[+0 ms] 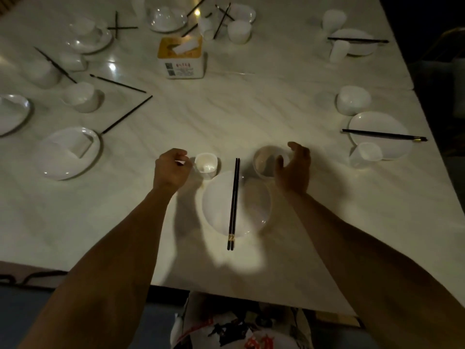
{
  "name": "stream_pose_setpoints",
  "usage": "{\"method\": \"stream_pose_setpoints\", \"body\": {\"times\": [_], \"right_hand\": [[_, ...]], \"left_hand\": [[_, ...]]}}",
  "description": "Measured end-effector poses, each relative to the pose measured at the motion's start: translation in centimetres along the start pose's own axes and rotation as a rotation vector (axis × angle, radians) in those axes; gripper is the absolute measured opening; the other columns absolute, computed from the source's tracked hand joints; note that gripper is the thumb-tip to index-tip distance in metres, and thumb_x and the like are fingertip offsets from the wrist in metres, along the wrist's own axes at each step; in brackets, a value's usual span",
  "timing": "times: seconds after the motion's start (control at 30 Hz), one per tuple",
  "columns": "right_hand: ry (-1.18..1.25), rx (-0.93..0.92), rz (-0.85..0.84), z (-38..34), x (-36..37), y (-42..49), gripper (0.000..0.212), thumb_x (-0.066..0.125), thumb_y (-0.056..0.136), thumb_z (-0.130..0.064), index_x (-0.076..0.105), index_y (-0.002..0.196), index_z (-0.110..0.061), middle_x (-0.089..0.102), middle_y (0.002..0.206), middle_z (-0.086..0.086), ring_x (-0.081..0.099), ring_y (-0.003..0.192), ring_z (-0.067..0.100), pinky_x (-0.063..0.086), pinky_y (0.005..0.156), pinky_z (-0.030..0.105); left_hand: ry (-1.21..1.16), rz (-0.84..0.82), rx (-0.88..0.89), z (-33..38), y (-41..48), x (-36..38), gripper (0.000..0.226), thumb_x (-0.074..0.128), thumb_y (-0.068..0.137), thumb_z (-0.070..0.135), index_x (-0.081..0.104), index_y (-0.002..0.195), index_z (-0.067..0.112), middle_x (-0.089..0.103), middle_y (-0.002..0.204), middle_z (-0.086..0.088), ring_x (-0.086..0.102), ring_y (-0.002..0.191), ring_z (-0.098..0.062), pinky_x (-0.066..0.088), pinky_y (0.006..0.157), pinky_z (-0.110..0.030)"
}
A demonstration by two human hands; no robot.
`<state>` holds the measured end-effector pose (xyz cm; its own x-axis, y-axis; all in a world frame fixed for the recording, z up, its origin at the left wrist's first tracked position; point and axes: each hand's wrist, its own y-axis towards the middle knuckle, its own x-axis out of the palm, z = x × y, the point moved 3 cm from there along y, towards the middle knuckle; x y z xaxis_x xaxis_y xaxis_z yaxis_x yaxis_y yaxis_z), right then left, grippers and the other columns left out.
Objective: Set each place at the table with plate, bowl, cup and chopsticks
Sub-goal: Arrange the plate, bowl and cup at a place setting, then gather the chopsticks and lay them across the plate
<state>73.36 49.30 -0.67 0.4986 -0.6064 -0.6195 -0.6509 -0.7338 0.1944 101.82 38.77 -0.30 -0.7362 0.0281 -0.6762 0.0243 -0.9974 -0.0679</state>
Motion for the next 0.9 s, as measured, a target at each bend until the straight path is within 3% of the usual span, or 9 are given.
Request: {"method": "stream_pose_setpoints", "body": {"times": [0.13,0.47,0.53,0.73,0.9], "right_hand": [[-0.029,-0.111,-0.121,-3.8,1.1,2.6,0.042,0.058,0.086,-0.013,0.052,0.127,-0.007,0.050,0.129,0.014,0.049,0.120,0.030,0.042,0.096,0.035],[-0.062,-0.123,-0.310,-12.6,9.5,4.2,0.048,0.058,0.090,-0.021,0.047,0.135,-0.012,0.050,0.131,0.011,0.049,0.121,0.027,0.046,0.097,0.041],[-0.093,-0.117,-0.307,-14.2,11.5,3.9,0.049,0.058,0.090,-0.024,0.045,0.137,-0.013,0.049,0.132,0.011,0.049,0.122,0.026,0.046,0.098,0.041],[-0.116,-0.053,-0.278,-18.3,15.8,1.8,0.047,0.057,0.091,-0.025,0.047,0.135,-0.012,0.049,0.134,0.012,0.047,0.125,0.028,0.042,0.101,0.041],[-0.113,-0.036,-0.278,-21.2,18.5,1.3,0.048,0.057,0.091,-0.025,0.047,0.136,-0.012,0.048,0.136,0.012,0.046,0.127,0.027,0.042,0.103,0.040]], "left_hand": [[-0.049,-0.029,0.011,2.2,0.9,-1.1,0.026,0.074,0.080,0.018,0.069,0.105,0.014,0.070,0.094,0.001,0.067,0.084,-0.014,0.044,0.083,-0.018],[-0.077,-0.042,0.080,0.0,10.3,-7.5,0.029,0.075,0.081,0.016,0.066,0.108,0.014,0.070,0.103,-0.003,0.065,0.081,-0.014,0.049,0.082,-0.022],[-0.080,-0.083,0.113,-1.0,12.5,-9.0,0.028,0.074,0.081,0.015,0.065,0.108,0.015,0.068,0.103,-0.003,0.064,0.079,-0.014,0.052,0.084,-0.027],[-0.027,-0.128,0.167,-3.7,16.0,-13.6,0.033,0.074,0.083,0.020,0.065,0.113,0.013,0.066,0.102,0.001,0.062,0.078,-0.013,0.050,0.079,-0.023],[-0.003,-0.164,0.209,-5.4,18.5,-15.0,0.028,0.075,0.080,0.021,0.067,0.107,0.017,0.070,0.100,-0.004,0.067,0.087,-0.021,0.055,0.088,-0.037]]}}
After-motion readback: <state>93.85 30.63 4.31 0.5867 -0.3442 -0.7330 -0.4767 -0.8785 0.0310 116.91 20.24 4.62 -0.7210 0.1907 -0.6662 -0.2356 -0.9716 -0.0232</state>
